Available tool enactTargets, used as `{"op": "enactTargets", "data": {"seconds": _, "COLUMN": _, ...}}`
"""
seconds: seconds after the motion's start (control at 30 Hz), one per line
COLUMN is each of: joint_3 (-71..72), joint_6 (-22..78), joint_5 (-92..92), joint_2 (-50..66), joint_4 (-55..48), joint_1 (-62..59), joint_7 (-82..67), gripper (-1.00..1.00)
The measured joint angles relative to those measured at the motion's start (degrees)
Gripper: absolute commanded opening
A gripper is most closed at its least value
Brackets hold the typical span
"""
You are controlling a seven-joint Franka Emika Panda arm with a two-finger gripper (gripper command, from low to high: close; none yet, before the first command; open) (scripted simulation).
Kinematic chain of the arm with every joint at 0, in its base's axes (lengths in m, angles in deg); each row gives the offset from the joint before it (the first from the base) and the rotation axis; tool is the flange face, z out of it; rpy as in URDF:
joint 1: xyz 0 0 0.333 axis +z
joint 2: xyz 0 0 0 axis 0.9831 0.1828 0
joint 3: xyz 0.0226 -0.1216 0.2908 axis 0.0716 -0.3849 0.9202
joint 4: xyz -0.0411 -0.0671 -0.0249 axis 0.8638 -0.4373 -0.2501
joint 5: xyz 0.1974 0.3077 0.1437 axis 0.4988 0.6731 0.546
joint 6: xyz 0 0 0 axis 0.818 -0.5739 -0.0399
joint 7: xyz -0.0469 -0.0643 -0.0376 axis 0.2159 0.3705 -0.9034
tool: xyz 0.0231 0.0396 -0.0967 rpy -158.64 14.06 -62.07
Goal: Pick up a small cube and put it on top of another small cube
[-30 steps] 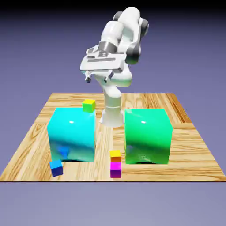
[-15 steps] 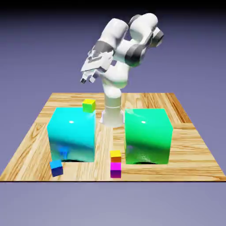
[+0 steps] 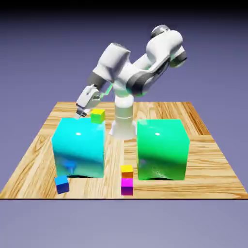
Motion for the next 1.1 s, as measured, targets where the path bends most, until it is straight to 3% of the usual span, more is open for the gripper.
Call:
{"op": "enactTargets", "data": {"seconds": 0.7, "joint_3": 33.77, "joint_6": 16.27, "joint_5": 15.36, "joint_2": -7.81, "joint_4": -14.49, "joint_1": -43.61, "joint_7": 30.27, "gripper": 0.0}}
{"op": "enactTargets", "data": {"seconds": 0.87, "joint_3": 40.33, "joint_6": 11.37, "joint_5": 20.71, "joint_2": -12.48, "joint_4": -15.26, "joint_1": -47.78, "joint_7": 28.54, "gripper": 0.0}}
{"op": "enactTargets", "data": {"seconds": 0.9, "joint_3": 40.9, "joint_6": 10.9, "joint_5": 21.19, "joint_2": -12.9, "joint_4": -15.32, "joint_1": -48.12, "joint_7": 28.35, "gripper": -1.0}}
{"op": "enactTargets", "data": {"seconds": 1.1, "joint_3": 33.1, "joint_6": 16.16, "joint_5": 15.24, "joint_2": -7.43, "joint_4": -14.3, "joint_1": -42.79, "joint_7": 28.78, "gripper": -1.0}}
